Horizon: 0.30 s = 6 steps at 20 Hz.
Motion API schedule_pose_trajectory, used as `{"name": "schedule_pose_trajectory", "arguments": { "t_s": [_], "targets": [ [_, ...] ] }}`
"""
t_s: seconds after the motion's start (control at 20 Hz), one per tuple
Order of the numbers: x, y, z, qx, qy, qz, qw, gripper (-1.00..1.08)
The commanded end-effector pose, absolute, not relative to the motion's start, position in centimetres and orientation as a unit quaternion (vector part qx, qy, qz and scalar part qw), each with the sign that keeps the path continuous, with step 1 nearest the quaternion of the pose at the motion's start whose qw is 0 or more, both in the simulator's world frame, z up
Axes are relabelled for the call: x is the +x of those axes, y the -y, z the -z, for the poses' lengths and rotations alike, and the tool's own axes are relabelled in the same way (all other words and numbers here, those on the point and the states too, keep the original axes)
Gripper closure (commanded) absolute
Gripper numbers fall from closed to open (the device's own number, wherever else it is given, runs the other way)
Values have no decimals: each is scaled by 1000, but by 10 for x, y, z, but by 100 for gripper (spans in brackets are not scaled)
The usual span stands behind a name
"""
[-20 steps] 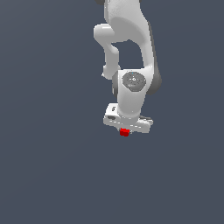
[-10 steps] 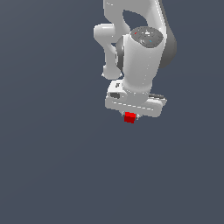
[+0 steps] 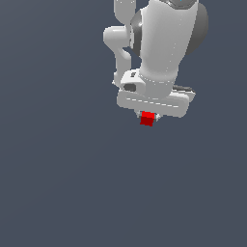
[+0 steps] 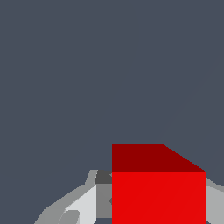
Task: Pick up the red cube and move it to a goal position.
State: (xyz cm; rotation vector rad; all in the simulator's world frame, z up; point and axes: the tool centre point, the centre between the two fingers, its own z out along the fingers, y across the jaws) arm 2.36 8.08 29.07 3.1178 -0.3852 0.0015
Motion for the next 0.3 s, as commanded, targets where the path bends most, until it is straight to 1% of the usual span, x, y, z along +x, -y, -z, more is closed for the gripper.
{"name": "schedule_pose_trajectory", "arguments": {
  "t_s": [0.0, 0.25],
  "targets": [
    [24, -81, -296, 992, 123, 0, 0, 108],
    [25, -82, -295, 992, 123, 0, 0, 108]
  ]
}}
